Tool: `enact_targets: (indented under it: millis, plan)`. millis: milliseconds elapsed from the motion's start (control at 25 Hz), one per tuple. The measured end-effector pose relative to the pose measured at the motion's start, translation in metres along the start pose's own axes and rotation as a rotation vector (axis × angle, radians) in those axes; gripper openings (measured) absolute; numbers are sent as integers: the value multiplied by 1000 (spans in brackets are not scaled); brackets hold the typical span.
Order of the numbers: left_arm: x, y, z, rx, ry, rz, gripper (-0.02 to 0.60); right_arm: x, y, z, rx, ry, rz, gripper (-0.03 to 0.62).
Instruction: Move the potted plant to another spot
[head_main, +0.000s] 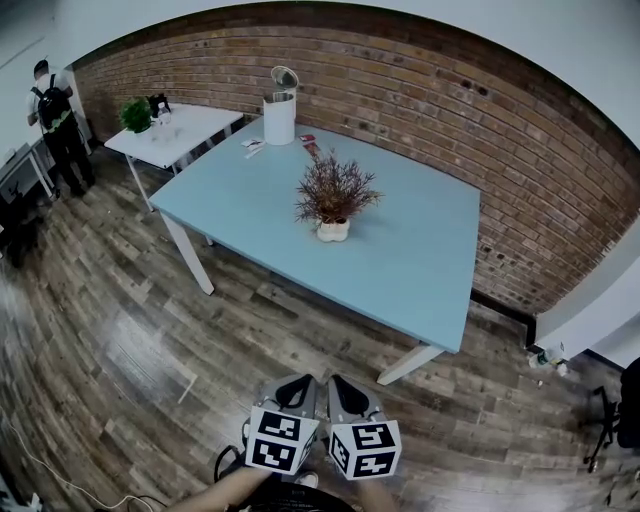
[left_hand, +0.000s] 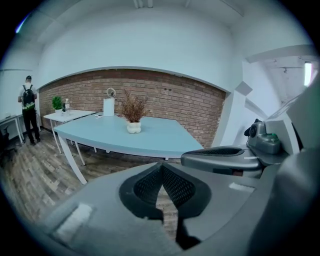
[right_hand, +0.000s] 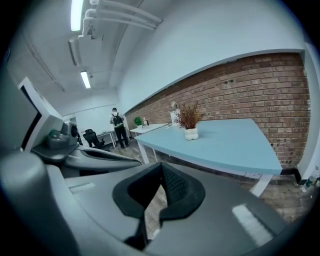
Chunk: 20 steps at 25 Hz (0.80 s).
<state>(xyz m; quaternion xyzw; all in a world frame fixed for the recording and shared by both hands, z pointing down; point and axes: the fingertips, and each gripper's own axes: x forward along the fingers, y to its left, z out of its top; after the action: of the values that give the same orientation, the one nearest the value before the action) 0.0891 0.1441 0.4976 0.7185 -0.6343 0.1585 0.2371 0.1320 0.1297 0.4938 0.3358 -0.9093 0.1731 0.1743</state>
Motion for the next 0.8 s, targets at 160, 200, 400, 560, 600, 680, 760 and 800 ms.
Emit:
enact_targets:
  millis: [160, 200, 400, 560, 600, 680, 760, 800]
  plan:
    - [20, 22, 16, -5, 4, -14, -6, 30, -8, 14, 4, 14, -20, 2]
    - [25, 28, 19, -7, 6, -20, -6, 37, -10, 18, 5, 17, -26, 2]
    - [50, 56, 45, -18, 9, -64, -6, 73, -15, 40, 8, 30, -60, 5]
    - [68, 78, 63, -13, 12, -94, -6, 100, -18, 54, 14, 43, -88, 5]
    - [73, 83, 66, -16, 13, -101, -6, 106, -19, 57, 15, 45, -95, 5]
    - [81, 93, 72, -17, 19, -117, -6, 117, -20, 64, 17, 45, -111, 5]
    - [87, 103, 78, -16, 21, -133, -6, 128, -21, 72, 20, 41, -130, 5]
    - [90, 107, 80, -15, 20, -142, -6, 132, -22, 74, 21, 39, -140, 5]
